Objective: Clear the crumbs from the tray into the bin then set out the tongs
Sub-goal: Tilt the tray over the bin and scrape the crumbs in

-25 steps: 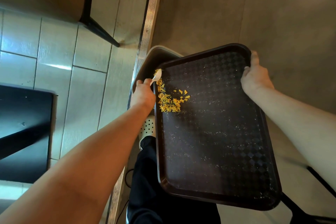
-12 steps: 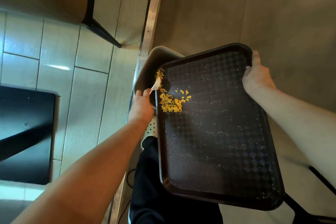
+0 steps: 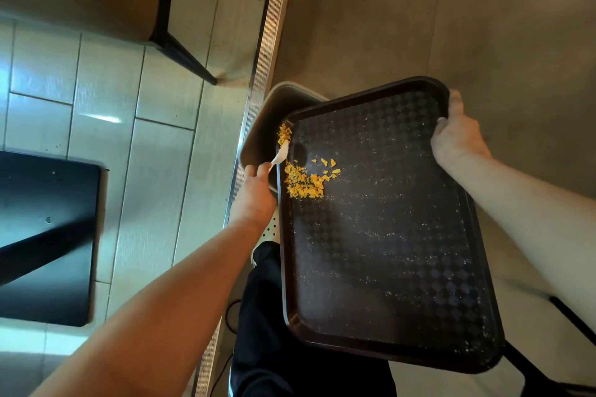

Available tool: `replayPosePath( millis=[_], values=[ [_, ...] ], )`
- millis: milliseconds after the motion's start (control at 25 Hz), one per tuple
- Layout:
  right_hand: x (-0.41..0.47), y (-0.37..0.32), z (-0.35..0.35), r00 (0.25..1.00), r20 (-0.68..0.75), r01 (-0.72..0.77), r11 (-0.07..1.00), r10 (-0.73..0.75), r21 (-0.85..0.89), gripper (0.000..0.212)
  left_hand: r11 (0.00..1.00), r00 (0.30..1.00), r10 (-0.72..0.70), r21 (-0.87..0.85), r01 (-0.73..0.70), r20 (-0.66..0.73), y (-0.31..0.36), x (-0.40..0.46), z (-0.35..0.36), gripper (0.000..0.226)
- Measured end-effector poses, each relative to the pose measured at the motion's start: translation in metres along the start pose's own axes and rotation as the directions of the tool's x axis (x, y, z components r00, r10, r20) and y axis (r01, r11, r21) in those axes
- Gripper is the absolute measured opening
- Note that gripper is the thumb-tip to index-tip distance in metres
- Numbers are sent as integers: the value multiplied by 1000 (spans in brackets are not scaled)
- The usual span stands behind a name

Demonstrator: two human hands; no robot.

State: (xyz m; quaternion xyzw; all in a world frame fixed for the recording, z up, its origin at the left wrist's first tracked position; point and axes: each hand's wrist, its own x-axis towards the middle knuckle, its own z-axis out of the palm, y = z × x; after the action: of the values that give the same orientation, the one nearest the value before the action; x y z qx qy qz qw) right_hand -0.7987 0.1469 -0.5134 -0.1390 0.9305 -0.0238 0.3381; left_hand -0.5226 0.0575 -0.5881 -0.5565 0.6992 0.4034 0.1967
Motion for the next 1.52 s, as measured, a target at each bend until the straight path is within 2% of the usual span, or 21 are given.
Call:
replayPosePath(
  millis=[80, 240, 400, 600, 760, 840, 960, 1080, 1200, 1320, 1520],
  values=[
    [0, 0, 1, 1000, -5, 4, 1000, -4, 3, 52, 999, 999, 36, -25, -36, 19, 3, -5, 1, 60],
    [-1, -1, 0, 1000, -3, 9, 1000, -9, 6, 52, 997, 993, 68, 28, -71, 96, -1, -15, 6, 56],
    [0, -2, -1, 1000, 4, 5, 1000, -5, 6, 53, 999, 998, 38, 23, -39, 50, -11, -11, 5, 58],
    [3, 0, 1, 1000, -3, 11, 1000, -11, 0, 53, 1000, 1000, -19, 20, 19, -18, 8, 9, -7, 63],
    [2, 0, 0, 1000, -2, 10, 1000, -10, 4, 54, 998, 997, 54, 27, -55, 47, 18, 20, -10, 62],
    [1, 0, -1, 1000, 1, 14, 1000, -14, 8, 54, 998, 997, 30, 50, -33, 65, 17, 21, -8, 61],
    [1, 0, 0, 1000, 1, 17, 1000, -17, 6, 54, 997, 1000, -27, 72, 26, 15, 14, 19, -9, 59],
    [2, 1, 0, 1000, -1, 13, 1000, -13, -1, 53, 1000, 999, -8, 24, 9, -41, 16, 14, -10, 58],
    [2, 1, 1, 1000, -7, 4, 1000, -4, -5, 53, 999, 999, 46, 8, -46, 1, 27, 16, -8, 62],
    [1, 2, 1, 1000, -9, 7, 1000, -7, 2, 53, 1000, 999, 27, 10, -27, 42, 33, 26, -9, 62],
    [0, 3, 0, 1000, -16, -3, 1000, 3, -5, 52, 999, 998, -48, -15, 48, -32, 21, 25, -16, 57]
  ],
)
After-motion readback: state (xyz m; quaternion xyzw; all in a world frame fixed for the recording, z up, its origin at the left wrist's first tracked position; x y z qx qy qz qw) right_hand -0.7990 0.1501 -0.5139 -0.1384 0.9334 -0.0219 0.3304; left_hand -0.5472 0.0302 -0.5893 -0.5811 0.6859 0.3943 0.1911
